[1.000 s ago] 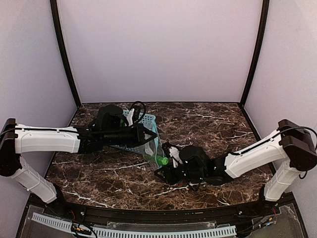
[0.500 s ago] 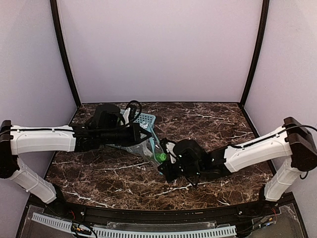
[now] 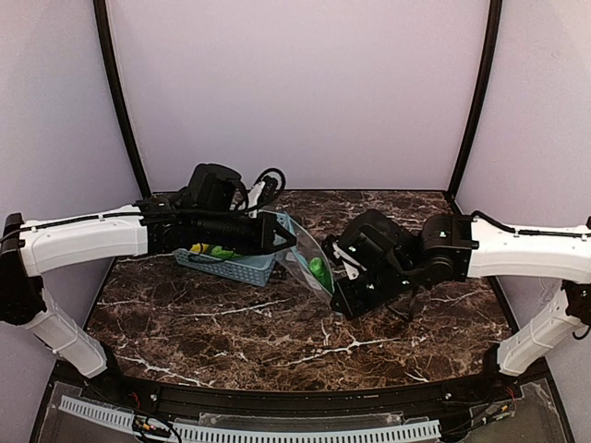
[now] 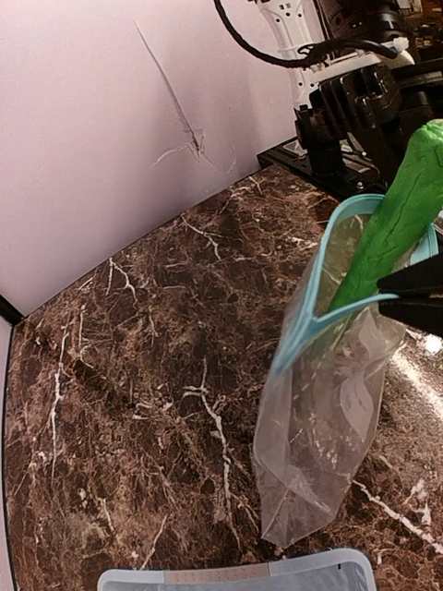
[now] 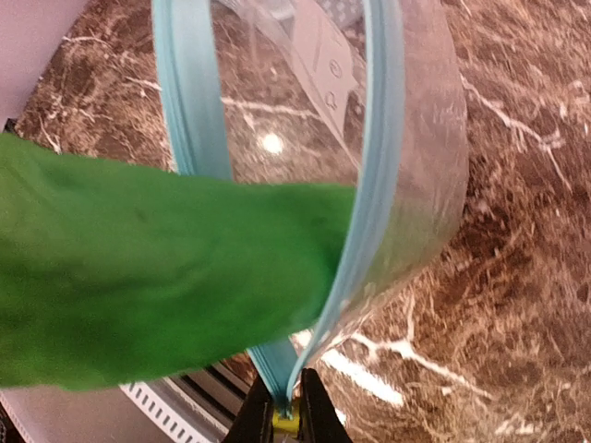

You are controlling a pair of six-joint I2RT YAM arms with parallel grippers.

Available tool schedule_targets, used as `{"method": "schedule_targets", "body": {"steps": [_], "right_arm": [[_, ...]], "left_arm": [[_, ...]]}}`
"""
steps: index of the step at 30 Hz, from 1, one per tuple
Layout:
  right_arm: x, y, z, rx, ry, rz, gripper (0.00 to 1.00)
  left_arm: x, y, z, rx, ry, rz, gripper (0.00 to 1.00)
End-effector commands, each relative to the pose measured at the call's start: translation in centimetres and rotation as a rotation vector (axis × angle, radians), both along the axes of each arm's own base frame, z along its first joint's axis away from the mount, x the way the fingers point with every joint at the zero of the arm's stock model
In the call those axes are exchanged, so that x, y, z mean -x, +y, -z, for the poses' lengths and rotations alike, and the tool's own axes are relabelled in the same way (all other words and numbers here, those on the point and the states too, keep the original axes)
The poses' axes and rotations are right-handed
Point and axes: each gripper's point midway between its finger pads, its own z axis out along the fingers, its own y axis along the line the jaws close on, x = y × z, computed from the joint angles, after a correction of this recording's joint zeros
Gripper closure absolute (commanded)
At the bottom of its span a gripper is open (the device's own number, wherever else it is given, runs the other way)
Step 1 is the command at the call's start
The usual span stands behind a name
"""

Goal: Place the food in the zip-top bag and seal the zipper
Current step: Adjust the zipper food storage bag at the center of the board.

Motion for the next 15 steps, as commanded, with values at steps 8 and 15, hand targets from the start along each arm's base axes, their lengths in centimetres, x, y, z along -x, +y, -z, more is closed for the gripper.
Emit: {"method": "schedule_targets", "body": {"steps": [8, 15], "right_arm": [[2.2, -3.8, -0.7, 0.080, 0.137, 0.085, 0.86], [2.8, -2.2, -1.3, -0.029, 0.097, -0.006, 0.71]], "left_arm": [[1.9, -2.4, 4.7, -0.066, 0.099, 0.101, 0.99], [2.0, -2.6, 6.0, -0.037, 0.115, 0.074, 0.99]]}}
